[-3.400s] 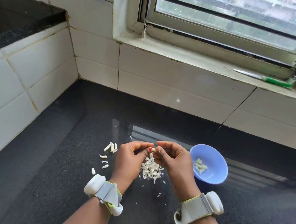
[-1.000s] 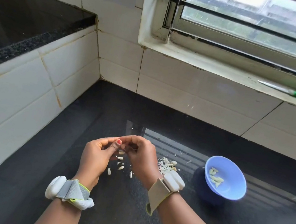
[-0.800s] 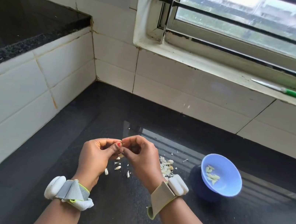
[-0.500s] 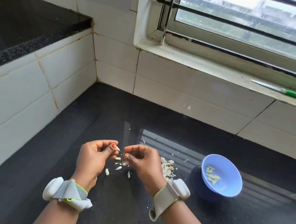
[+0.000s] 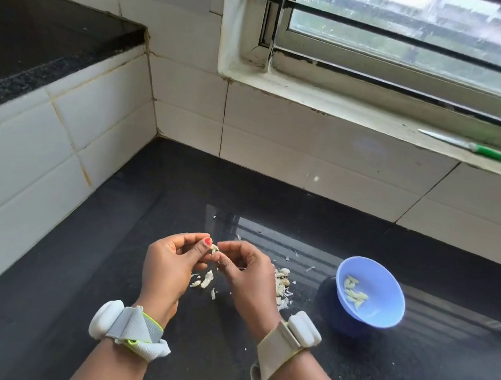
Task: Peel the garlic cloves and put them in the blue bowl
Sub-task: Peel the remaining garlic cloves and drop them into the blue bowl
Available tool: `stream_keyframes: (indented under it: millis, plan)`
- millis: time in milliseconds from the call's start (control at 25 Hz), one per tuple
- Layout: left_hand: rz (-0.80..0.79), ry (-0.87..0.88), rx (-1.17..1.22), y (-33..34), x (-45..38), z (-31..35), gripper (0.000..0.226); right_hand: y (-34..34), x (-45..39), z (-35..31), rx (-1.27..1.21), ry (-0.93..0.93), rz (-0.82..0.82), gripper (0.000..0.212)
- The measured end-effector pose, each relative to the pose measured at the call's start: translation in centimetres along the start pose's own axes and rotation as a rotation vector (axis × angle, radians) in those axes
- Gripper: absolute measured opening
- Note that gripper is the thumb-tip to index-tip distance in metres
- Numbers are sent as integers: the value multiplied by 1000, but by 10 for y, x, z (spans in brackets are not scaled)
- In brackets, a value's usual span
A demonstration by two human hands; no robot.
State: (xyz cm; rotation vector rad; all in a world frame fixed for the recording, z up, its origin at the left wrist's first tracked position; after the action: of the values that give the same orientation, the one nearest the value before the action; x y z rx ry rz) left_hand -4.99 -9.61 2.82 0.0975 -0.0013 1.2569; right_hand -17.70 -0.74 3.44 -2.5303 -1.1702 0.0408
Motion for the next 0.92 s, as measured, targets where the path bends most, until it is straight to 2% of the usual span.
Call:
stream_keyframes:
  millis: [240, 360, 480, 560, 720, 920]
  plan:
    - [-117, 43, -107, 40, 12, 0, 4, -33, 3, 15, -316, 129, 54, 10]
    - [-185, 80, -189, 56, 15, -2, 9, -50, 4, 19, -281, 119, 87, 20]
    - [-247, 154, -316, 72, 21, 0, 10, -64, 3, 24, -210, 108, 148, 19]
    - [-261, 210, -363, 77, 23, 3, 11, -65, 2, 28, -269, 139, 94, 17]
    - [-295, 246, -366, 83, 26, 7, 11, -54, 3, 31, -512, 261, -124, 17]
    - [-302, 128, -252, 86, 26, -1, 11, -61, 8, 24, -677, 269, -51, 11]
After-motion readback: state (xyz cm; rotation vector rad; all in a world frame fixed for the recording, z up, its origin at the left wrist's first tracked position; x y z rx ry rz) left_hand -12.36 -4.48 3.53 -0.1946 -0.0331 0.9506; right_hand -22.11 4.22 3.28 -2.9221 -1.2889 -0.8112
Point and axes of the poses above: each hand's wrist, its own x-axis away from the middle knuckle, its own y-axis out of the palm, z = x × y, the point moved 8 cm from there along -x, towards the middle knuckle, and after that the axes turned 7 degrees about y, right-handed, at the moved point
